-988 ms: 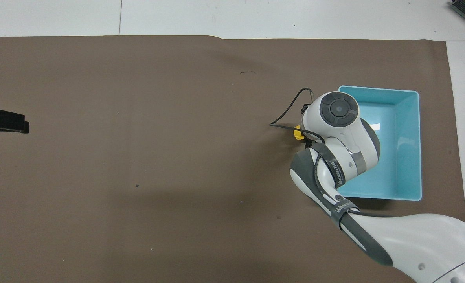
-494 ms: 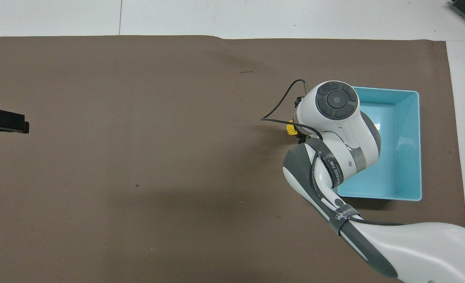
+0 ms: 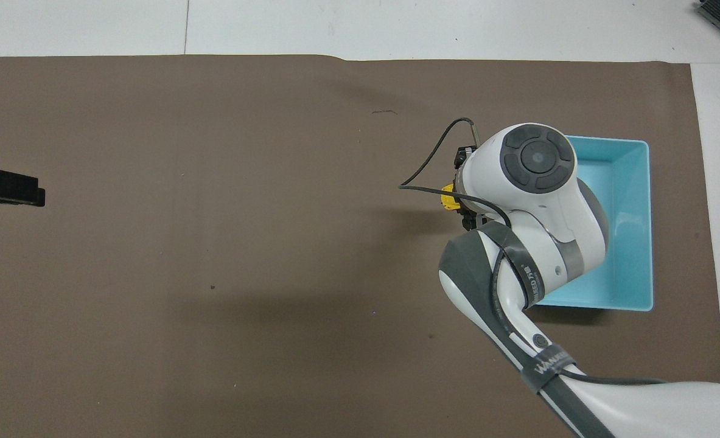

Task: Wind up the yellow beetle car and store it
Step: 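Lower the right gripper over the yellow car and grasp it, then lift the car with the right gripper and move it into the bin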

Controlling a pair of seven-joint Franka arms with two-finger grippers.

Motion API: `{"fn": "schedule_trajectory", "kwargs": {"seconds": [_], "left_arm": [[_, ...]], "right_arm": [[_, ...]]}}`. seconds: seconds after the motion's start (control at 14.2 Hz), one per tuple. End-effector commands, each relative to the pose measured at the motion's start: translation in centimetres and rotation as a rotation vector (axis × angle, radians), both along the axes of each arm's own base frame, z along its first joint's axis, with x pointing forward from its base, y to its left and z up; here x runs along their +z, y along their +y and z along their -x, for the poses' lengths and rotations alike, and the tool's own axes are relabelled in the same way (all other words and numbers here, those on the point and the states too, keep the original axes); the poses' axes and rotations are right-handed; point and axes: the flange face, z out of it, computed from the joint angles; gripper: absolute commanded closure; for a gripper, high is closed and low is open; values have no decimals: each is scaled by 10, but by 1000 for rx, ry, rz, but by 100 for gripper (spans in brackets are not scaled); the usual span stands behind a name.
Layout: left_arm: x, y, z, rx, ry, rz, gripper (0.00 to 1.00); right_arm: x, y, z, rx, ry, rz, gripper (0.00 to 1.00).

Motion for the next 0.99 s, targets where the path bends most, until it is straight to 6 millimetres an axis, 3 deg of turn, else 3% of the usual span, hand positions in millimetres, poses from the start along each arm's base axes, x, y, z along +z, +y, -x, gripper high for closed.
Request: {"fn": "schedule_trajectory", "kwargs": {"seconds": [0.0, 0.56, 0.92], "left_arm": [[7, 3, 4, 2, 1, -5, 0], [7, 3, 4, 2, 1, -5, 0], [7, 3, 3, 2, 3, -5, 0]], "right_arm": [[21, -17, 4, 71, 18, -21, 100], [44, -52, 6, 325, 48, -64, 100], [42, -92, 6, 542, 99, -65, 100]]}}
